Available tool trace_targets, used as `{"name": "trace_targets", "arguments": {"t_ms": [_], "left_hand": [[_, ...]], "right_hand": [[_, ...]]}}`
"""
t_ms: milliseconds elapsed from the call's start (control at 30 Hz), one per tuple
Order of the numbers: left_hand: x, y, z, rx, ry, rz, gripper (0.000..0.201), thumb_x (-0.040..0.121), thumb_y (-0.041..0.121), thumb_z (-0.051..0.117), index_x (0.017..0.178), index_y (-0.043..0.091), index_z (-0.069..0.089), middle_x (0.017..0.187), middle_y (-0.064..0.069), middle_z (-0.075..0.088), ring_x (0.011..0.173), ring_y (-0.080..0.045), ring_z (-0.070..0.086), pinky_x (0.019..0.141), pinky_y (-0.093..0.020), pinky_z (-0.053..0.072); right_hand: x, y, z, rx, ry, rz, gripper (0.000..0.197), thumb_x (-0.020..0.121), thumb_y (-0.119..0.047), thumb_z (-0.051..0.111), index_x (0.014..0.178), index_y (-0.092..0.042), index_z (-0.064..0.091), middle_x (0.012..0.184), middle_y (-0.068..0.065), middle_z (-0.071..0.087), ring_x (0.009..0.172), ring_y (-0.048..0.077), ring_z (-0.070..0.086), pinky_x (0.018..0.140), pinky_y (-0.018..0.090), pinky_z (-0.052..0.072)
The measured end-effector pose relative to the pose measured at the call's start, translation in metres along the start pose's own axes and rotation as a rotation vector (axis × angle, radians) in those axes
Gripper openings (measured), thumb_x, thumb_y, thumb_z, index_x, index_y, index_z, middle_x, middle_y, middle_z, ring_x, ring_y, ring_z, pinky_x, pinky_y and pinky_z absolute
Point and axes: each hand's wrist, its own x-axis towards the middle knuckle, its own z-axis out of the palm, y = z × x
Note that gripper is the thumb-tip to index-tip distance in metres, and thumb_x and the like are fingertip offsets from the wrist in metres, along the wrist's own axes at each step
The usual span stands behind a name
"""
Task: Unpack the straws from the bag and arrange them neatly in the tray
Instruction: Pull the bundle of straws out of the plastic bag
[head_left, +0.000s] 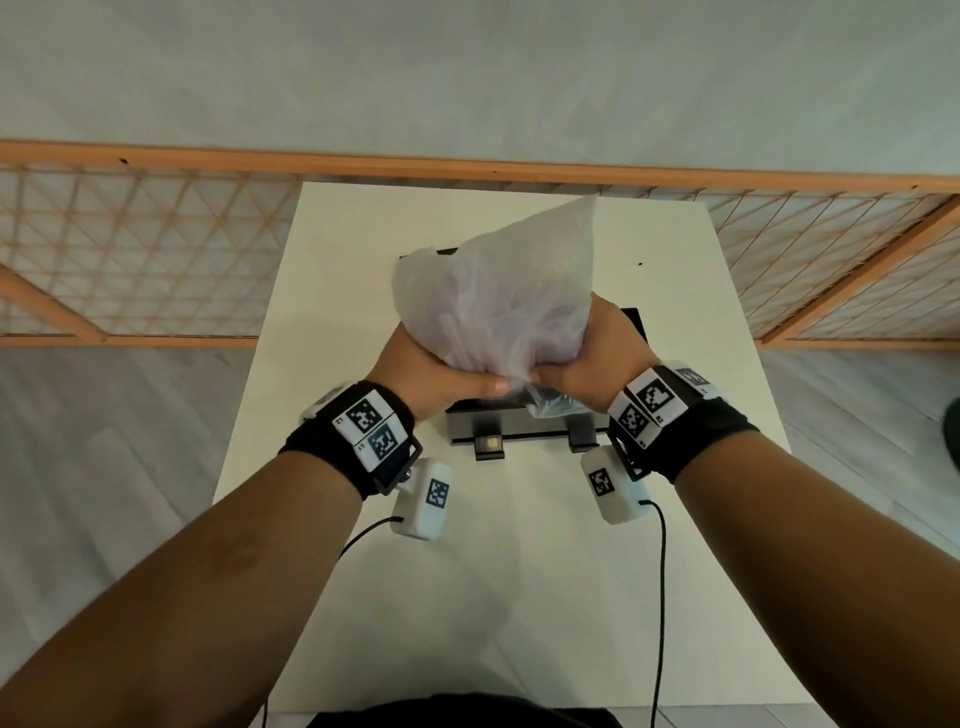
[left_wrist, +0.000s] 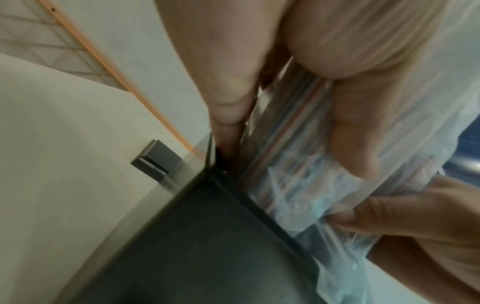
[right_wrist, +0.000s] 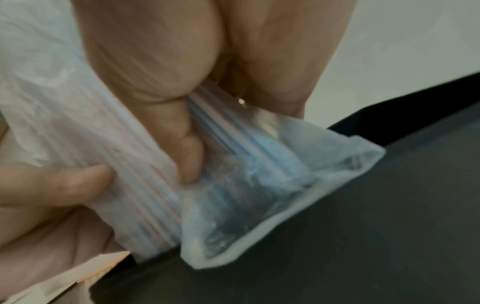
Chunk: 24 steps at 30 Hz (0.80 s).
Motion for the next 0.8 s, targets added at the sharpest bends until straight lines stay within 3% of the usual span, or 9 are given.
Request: {"name": "trace_targets", "arguments": {"t_ms": [100,167,300,433,500,600,633,733,800], "left_hand": [[-0.008,0.010,-0.006,0.047,-0.026,0.071,0.098,0.047,0.030,0.100,0.132,0.011,0.055,0.127,-0.006,0.067,0.123,-0.019,0.062,0.101,-0.053,0.052],[-0.012,0.020,-0.011,0.029,-0.020,0.128,0.109,0.050,0.031,0.101,0.141,0.008,0.045,0.134,-0.009,0.061,0.129,-0.023,0.057,0.101,-0.053,0.052],[-0.014,0.039,-0.014,-0.053,-0.018,0.185,0.094,0.059,0.020,0.096,0.136,0.000,0.047,0.129,-0.020,0.061,0.125,-0.031,0.058,0.100,-0.058,0.051],[-0.015,0.048,-0.013,-0.118,0.046,0.157,0.090,0.060,0.021,0.094,0.135,0.000,0.050,0.128,-0.019,0.064,0.123,-0.030,0.061,0.100,-0.056,0.052],[-0.017,0.051,-0.011,-0.183,0.068,0.146,0.090,0.062,0.024,0.092,0.137,-0.001,0.049,0.129,-0.021,0.063,0.123,-0.031,0.062,0.101,-0.056,0.051],[-0.019,0.059,-0.010,-0.276,0.089,0.156,0.097,0.066,0.032,0.092,0.143,0.002,0.041,0.135,-0.021,0.059,0.126,-0.032,0.059,0.103,-0.056,0.049],[-0.020,0.061,-0.009,-0.302,0.096,0.155,0.097,0.068,0.033,0.091,0.145,0.004,0.039,0.137,-0.020,0.058,0.127,-0.031,0.059,0.103,-0.055,0.049],[-0.021,0.067,-0.010,-0.355,0.091,0.136,0.085,0.075,0.031,0.080,0.146,0.008,0.040,0.136,-0.013,0.061,0.126,-0.026,0.060,0.102,-0.048,0.051],[-0.024,0.073,-0.012,-0.394,0.104,0.128,0.084,0.075,0.042,0.081,0.144,0.012,0.043,0.133,-0.006,0.064,0.125,-0.024,0.061,0.100,-0.045,0.053]], "right_hand": [[-0.010,-0.004,-0.003,0.190,-0.006,-0.043,0.075,0.060,-0.011,0.090,0.123,-0.018,0.049,0.105,-0.018,0.060,0.099,-0.006,0.061,0.071,0.003,0.044],[-0.015,-0.008,-0.008,0.309,0.023,-0.101,0.084,0.057,-0.007,0.093,0.127,-0.014,0.047,0.110,-0.018,0.058,0.101,-0.017,0.057,0.075,0.001,0.043],[-0.017,-0.016,-0.026,0.342,0.085,-0.189,0.081,0.059,-0.014,0.093,0.128,-0.014,0.050,0.111,-0.018,0.060,0.102,-0.020,0.054,0.080,0.000,0.041],[-0.016,-0.025,-0.040,0.259,0.126,-0.193,0.060,0.066,-0.014,0.089,0.117,-0.019,0.057,0.100,-0.020,0.062,0.090,-0.022,0.056,0.075,0.001,0.043],[-0.017,-0.031,-0.044,0.258,0.133,-0.206,0.051,0.071,-0.015,0.087,0.112,-0.023,0.059,0.098,-0.018,0.065,0.091,-0.015,0.061,0.076,0.007,0.048],[-0.020,-0.036,-0.048,0.330,0.149,-0.242,0.046,0.075,-0.019,0.082,0.115,-0.025,0.060,0.108,-0.003,0.070,0.103,0.009,0.067,0.089,0.033,0.055],[-0.020,-0.038,-0.049,0.320,0.146,-0.241,0.043,0.077,-0.021,0.080,0.116,-0.023,0.061,0.108,-0.004,0.071,0.103,0.011,0.067,0.089,0.036,0.055],[-0.020,-0.044,-0.050,0.272,0.206,-0.238,0.019,0.089,-0.020,0.068,0.107,-0.019,0.068,0.097,-0.009,0.072,0.093,0.008,0.068,0.084,0.033,0.055],[-0.018,-0.047,-0.051,0.328,0.278,-0.281,0.014,0.093,-0.019,0.061,0.103,-0.020,0.070,0.094,-0.008,0.073,0.092,0.011,0.069,0.082,0.032,0.054]]}}
